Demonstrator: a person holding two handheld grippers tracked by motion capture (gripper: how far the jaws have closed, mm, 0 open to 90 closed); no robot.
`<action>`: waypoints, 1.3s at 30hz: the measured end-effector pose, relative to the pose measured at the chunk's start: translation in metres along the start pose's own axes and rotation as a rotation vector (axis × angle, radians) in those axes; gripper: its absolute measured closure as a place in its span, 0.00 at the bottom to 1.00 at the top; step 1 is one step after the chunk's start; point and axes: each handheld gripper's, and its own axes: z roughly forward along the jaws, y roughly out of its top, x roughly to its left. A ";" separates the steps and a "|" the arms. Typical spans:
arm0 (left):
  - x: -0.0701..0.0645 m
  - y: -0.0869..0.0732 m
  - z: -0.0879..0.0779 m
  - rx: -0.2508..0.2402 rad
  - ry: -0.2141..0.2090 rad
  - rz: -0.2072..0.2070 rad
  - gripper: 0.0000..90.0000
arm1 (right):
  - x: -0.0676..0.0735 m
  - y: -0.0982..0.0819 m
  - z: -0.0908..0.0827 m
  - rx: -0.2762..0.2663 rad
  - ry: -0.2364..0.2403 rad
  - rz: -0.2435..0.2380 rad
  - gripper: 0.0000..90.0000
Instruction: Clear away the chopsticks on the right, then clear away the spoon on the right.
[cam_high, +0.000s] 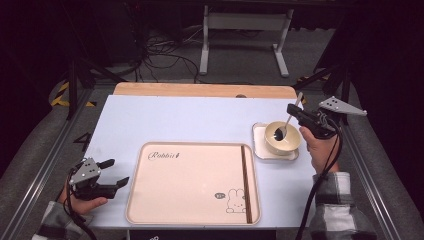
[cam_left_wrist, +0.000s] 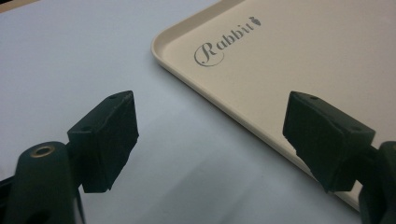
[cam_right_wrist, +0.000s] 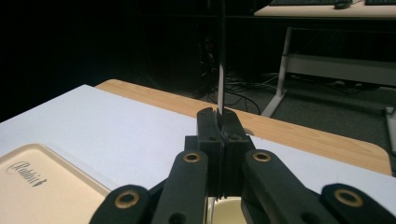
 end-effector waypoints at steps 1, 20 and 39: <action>0.000 0.000 0.000 -0.001 0.001 0.001 0.21 | 0.002 0.001 0.000 -0.002 0.006 -0.002 1.00; 0.000 0.001 0.001 0.008 0.004 0.009 0.21 | 0.058 -0.001 -0.001 -0.011 0.190 -0.041 1.00; 0.000 0.000 -0.003 0.006 0.016 0.013 0.21 | 0.115 -0.061 0.011 0.123 0.405 -0.006 1.00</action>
